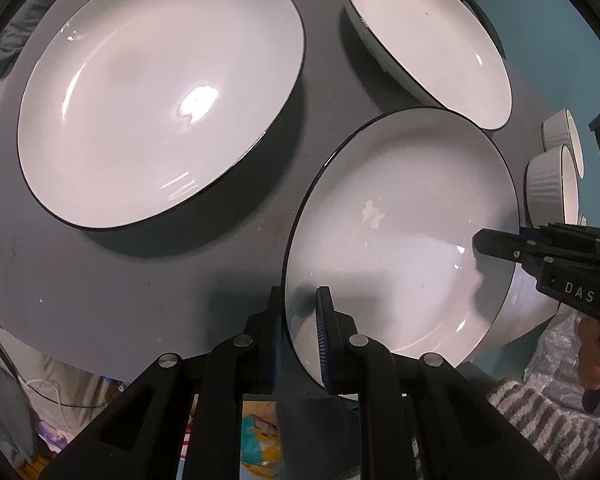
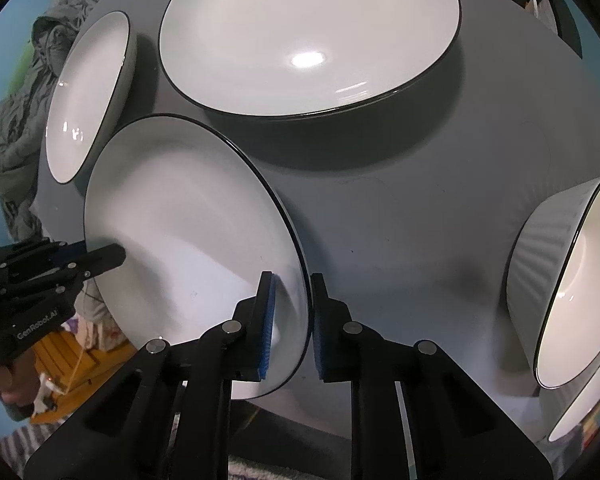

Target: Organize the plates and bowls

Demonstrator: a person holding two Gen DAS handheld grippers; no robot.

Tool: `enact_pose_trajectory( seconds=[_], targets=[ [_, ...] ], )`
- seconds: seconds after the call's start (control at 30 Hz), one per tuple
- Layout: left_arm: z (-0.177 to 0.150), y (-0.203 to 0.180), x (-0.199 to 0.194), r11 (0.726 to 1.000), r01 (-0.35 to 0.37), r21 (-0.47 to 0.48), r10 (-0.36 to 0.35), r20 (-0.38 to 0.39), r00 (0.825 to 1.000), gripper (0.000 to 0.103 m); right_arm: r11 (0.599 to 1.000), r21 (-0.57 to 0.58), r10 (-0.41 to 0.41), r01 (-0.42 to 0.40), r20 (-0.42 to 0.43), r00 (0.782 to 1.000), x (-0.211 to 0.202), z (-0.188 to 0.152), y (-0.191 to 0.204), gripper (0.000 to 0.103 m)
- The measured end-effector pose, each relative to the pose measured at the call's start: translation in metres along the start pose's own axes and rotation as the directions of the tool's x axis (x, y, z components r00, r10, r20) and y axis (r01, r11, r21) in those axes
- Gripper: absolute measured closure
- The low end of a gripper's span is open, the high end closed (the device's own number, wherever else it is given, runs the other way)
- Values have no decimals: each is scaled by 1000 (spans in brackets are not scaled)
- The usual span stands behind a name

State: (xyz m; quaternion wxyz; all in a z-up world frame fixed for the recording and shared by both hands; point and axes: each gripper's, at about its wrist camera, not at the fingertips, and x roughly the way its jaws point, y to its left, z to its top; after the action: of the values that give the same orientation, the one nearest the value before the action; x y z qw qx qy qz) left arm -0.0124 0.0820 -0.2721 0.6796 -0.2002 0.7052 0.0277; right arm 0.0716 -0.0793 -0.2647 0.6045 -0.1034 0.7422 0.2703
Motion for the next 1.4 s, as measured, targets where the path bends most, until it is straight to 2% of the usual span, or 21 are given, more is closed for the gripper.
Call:
enact_pose_trajectory(
  seconds=[0.37,0.77,0.97,1.4],
  targets=[
    [-1,-10,-12,1000,-10,26,10,9,1000,89,1000,1,16,-16,3,1000,-11,-4,-7,87],
    [13,-18,-33,999,-15,47,13,41,999,89,998,41,42,-43,31,999,-32,4,-24,87],
    [29,-21,-42,999,15,42,-17,44,999,89,998,43,35,-37,50,998,-48,13,-35,87],
    [83,-39,-58,998,-8,60,3,82,997,89,998,48,29,-33,89,996,-73,50,-50,87]
  ],
)
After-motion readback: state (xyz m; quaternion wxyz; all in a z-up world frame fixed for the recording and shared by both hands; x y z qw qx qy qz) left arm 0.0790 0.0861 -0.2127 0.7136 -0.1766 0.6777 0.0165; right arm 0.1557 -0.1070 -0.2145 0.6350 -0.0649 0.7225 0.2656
